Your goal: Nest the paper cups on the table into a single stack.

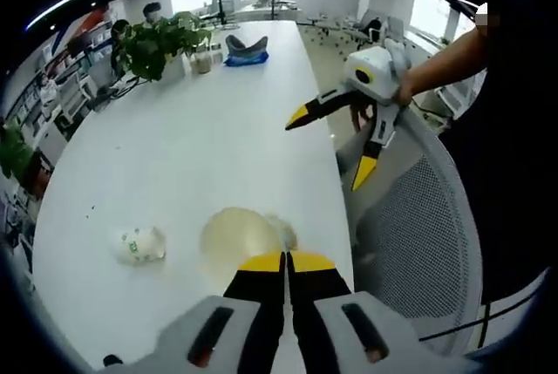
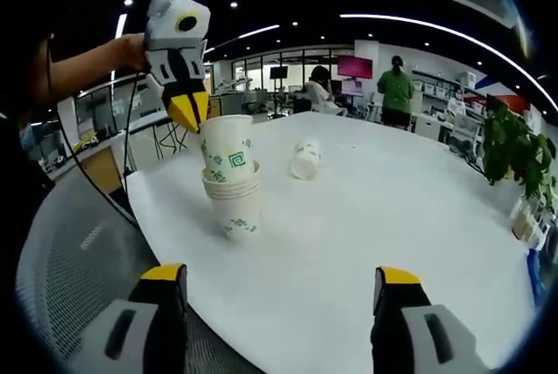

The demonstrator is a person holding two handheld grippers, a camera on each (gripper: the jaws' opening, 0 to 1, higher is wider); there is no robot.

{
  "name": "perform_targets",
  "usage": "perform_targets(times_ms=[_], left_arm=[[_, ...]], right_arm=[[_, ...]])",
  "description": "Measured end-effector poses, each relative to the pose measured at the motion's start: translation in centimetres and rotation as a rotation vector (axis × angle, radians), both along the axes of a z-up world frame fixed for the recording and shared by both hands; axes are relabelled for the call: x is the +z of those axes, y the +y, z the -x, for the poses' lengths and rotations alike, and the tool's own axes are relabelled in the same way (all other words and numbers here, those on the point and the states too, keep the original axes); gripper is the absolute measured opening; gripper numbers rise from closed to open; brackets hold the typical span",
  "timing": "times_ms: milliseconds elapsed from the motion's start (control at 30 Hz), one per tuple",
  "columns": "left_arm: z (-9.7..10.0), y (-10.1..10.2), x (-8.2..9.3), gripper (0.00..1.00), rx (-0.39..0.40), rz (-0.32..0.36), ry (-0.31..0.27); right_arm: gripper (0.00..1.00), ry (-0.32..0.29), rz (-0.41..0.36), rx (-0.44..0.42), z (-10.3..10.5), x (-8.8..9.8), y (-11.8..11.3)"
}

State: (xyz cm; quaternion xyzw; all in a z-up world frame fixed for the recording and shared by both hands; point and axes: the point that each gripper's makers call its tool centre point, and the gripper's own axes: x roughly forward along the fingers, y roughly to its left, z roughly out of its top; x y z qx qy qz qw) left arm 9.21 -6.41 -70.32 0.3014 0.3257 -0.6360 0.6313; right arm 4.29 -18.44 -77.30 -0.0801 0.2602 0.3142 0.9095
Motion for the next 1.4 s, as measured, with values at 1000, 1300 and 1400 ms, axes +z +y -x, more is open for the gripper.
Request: perform_targets(times_ms=[1000, 1300, 1400], left_arm=[[1.6, -1.8, -4.6, 0.01, 0.059, 0.058, 0.316], [1.6, -2.0, -4.6, 0.02, 0.07, 0.074, 0.352], [1.5, -2.1, -4.7, 0.02, 0.077, 0.076, 0.358]], right_arm=[[0.86, 0.023, 0.018, 0.002, 0.2, -0.7, -0.3], [0.85, 0.03, 0.029, 0.007, 0.3, -0.9, -0.3], [0.85, 0.031, 0.03, 0.008, 0.3, -0.9, -0.3]])
